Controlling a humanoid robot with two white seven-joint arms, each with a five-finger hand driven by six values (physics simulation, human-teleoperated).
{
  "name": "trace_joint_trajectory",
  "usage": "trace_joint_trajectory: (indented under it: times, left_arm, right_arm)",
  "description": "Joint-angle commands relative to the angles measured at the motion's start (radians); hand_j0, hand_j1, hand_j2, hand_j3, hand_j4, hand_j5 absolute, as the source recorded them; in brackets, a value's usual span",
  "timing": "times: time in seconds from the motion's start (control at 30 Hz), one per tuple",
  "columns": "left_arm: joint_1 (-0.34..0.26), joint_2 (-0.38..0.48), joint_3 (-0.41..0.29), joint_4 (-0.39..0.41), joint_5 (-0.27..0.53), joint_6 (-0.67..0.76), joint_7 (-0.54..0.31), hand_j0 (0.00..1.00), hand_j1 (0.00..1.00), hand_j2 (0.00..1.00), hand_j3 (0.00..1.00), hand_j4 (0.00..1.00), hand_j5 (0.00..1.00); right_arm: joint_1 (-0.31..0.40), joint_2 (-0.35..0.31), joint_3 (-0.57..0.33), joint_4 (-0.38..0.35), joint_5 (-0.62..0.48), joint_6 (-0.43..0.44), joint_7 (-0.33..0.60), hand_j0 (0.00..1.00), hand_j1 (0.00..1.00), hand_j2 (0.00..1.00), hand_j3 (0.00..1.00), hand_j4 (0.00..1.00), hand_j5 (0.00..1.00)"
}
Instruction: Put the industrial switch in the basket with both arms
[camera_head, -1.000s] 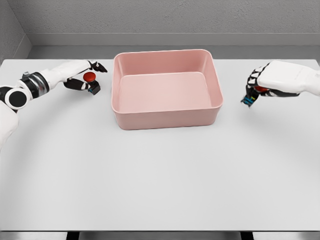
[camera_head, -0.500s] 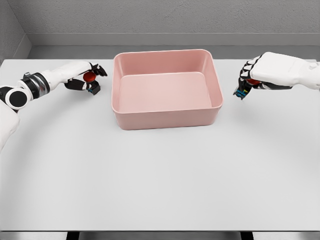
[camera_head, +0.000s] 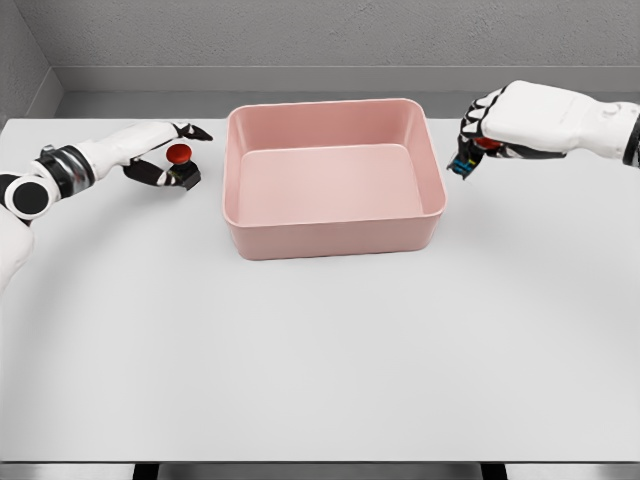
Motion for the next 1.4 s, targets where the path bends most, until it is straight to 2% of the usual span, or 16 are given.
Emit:
trace_joint_trajectory:
  times: [0.0,0.1,0.3,0.33,0.43,0.53,0.73,0.83,0.87,0.9,1.13,1.27,1.3,1.37]
  left_arm:
    - [0.000,0.003,0.004,0.004,0.008,0.002,0.001,0.90,0.90,0.90,0.90,0.90,0.90]
    - [0.000,0.004,0.005,0.017,0.009,0.002,0.001,0.90,0.90,0.90,0.90,0.90,0.90]
    - [-0.002,0.015,0.008,0.029,0.009,0.002,0.001,0.88,0.88,0.88,0.88,0.88,0.88]
    - [-0.002,0.015,0.008,0.029,0.009,0.002,0.001,0.86,0.86,0.86,0.86,0.86,0.86]
    - [-0.002,0.015,0.010,0.029,0.009,0.002,0.000,0.74,0.74,0.74,0.74,0.74,0.74]
    - [-0.002,0.015,0.010,0.034,0.009,0.002,0.000,0.70,0.70,0.70,0.70,0.70,0.70]
    - [-0.002,0.021,0.010,0.034,0.008,0.002,-0.002,0.53,0.53,0.53,0.53,0.53,0.53]
    - [-0.002,0.021,0.010,0.034,0.008,0.002,-0.002,0.49,0.49,0.49,0.49,0.49,0.49]
    - [-0.002,0.021,0.010,0.037,0.008,0.002,-0.002,0.48,0.48,0.48,0.48,0.48,0.48]
    - [-0.002,0.021,0.010,0.037,0.008,0.002,-0.002,0.48,0.48,0.48,0.48,0.48,0.48]
    - [-0.002,0.020,0.008,0.035,0.009,0.002,-0.002,0.47,0.47,0.47,0.47,0.47,0.47]
    - [-0.003,0.020,0.010,0.032,0.013,0.002,-0.002,0.47,0.47,0.47,0.47,0.47,0.47]
    - [-0.005,0.020,0.010,0.031,0.013,0.002,-0.002,0.47,0.47,0.47,0.47,0.47,0.47]
    - [-0.005,0.021,0.011,0.029,0.028,0.002,-0.002,0.47,0.47,0.47,0.47,0.47,0.47]
  right_arm:
    - [-0.002,0.026,-0.001,0.003,0.006,0.002,0.008,0.41,0.41,0.41,0.41,0.41,0.41]
    - [-0.025,0.103,-0.001,0.018,0.034,0.002,0.039,0.41,0.41,0.41,0.41,0.41,0.41]
    - [-0.061,0.134,0.005,0.023,0.037,0.002,0.042,0.41,0.41,0.41,0.41,0.41,0.41]
    - [-0.063,0.144,0.007,0.029,0.039,0.002,0.042,0.41,0.41,0.41,0.41,0.41,0.41]
    - [-0.077,0.232,0.013,0.117,0.088,0.002,0.042,0.41,0.41,0.41,0.41,0.41,0.41]
    - [-0.101,0.262,0.033,0.143,0.091,0.002,0.042,0.41,0.41,0.41,0.41,0.41,0.41]
    - [-0.135,0.354,0.071,0.215,0.105,0.002,0.042,0.44,0.44,0.44,0.44,0.44,0.44]
    - [-0.158,0.387,0.100,0.230,0.105,0.002,0.042,0.51,0.51,0.51,0.51,0.51,0.51]
    - [-0.160,0.393,0.100,0.230,0.105,0.002,0.042,0.61,0.61,0.61,0.61,0.61,0.61]
    - [-0.160,0.405,0.102,0.230,0.105,0.002,0.040,1.00,1.00,1.00,1.00,1.00,1.00]
    - [-0.161,0.423,0.102,0.236,0.103,0.002,0.037,1.00,1.00,1.00,1.00,1.00,1.00]
    - [-0.170,0.436,0.099,0.265,0.103,0.002,0.036,1.00,1.00,1.00,1.00,1.00,1.00]
    - [-0.170,0.430,0.097,0.275,0.102,0.002,0.033,1.00,1.00,1.00,1.00,1.00,1.00]
    - [-0.169,0.373,0.085,0.276,0.097,0.002,0.028,1.00,1.00,1.00,1.00,1.00,1.00]
